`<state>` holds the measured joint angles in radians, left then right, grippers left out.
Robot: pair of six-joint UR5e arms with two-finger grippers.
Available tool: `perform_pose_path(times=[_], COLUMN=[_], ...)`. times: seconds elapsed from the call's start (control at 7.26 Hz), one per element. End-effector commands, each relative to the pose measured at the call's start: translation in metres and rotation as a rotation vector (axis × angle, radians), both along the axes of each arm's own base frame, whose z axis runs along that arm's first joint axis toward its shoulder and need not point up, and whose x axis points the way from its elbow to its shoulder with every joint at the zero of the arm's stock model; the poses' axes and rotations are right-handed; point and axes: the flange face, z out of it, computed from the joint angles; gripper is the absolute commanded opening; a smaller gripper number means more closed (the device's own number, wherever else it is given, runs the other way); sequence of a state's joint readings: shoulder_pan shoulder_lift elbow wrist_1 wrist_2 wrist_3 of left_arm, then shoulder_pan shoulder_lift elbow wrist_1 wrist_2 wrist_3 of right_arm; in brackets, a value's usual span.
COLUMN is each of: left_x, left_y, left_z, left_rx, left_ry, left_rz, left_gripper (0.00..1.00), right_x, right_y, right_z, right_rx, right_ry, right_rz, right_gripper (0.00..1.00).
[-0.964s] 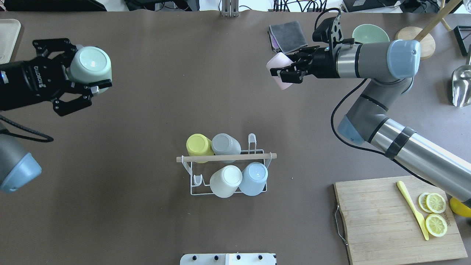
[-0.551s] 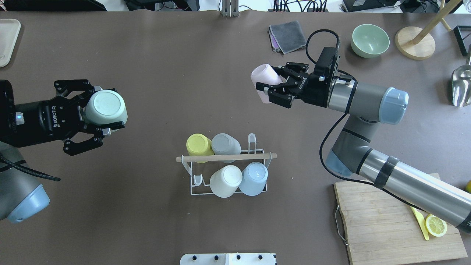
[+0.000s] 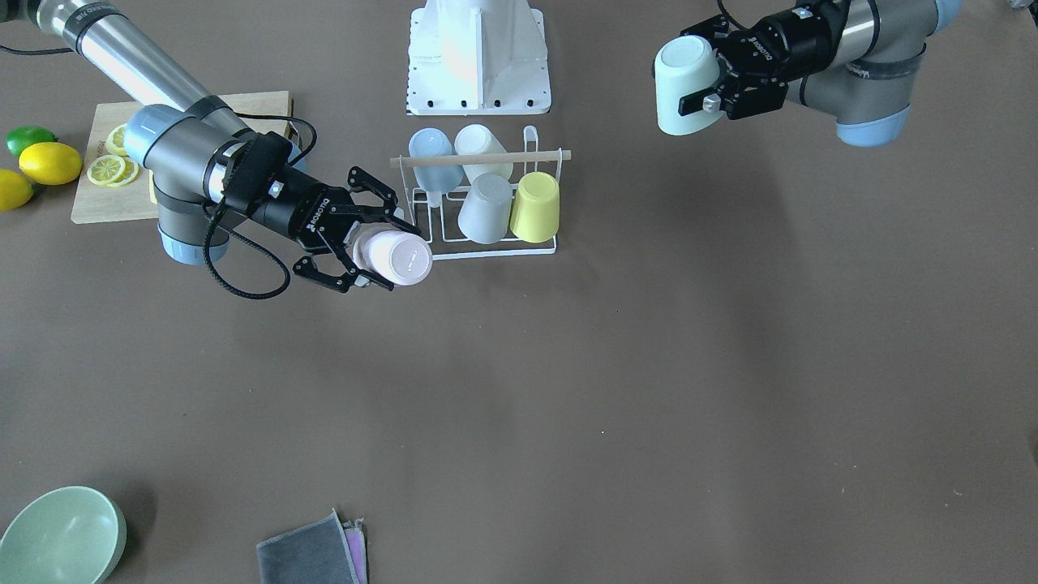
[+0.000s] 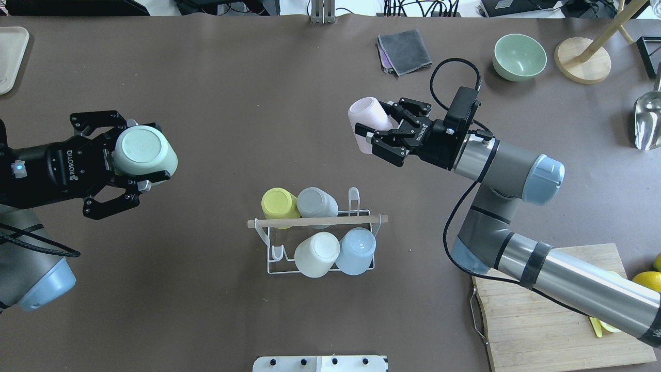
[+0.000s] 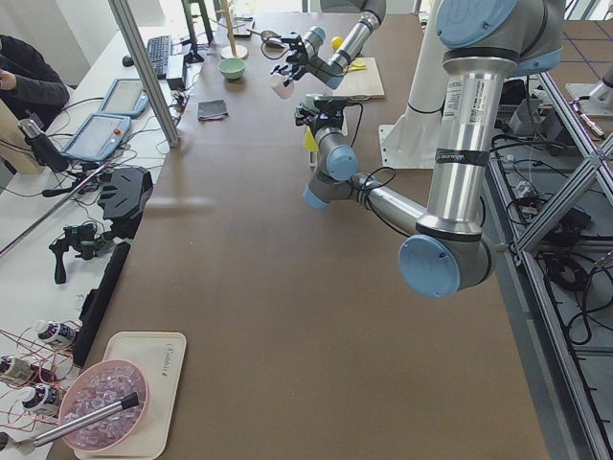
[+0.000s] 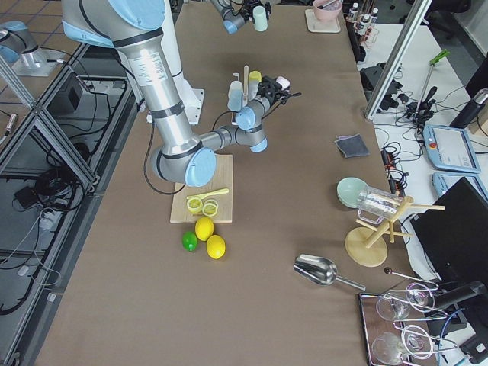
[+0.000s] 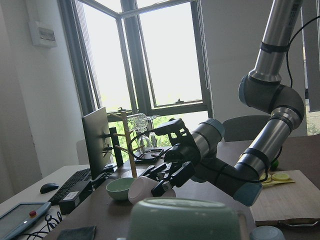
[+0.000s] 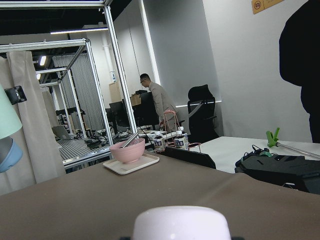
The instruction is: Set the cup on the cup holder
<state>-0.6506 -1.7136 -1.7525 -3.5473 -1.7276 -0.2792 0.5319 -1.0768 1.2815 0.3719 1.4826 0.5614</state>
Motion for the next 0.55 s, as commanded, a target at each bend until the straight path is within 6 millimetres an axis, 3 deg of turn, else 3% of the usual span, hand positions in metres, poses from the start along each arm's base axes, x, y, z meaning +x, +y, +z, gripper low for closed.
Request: perform_pose_path(times=[0.0, 0.14, 0.28, 0.41], left_x=[0.059, 0.089, 0.123, 0.148], left_y=[0.041, 0.056, 0.080, 0.085], left_z=[-0.001, -0.017, -0.026, -0.023], left_rx=[-0.028, -0.024, -0.031, 0.013], left_ry=[0.101, 0.134, 0.151, 0.121], left_rz=[0.088, 0.137, 0.183, 0.147], left_gripper=[0.00, 0.00, 0.00, 0.00], right_x=[-0.006, -0.005, -0.014, -0.023], right_y=[0.017, 0.016, 0.032, 0.041], right_z=[0.005, 0.002, -0.002, -0.007], right_rx=[0.032, 0.043, 0.049, 0.062], right_ry=[-0.011, -0.009, -0.016, -0.006], right_rz=[0.049, 0.070, 0.075, 0.082], right_gripper=[0.39, 0.40, 0.40, 0.40])
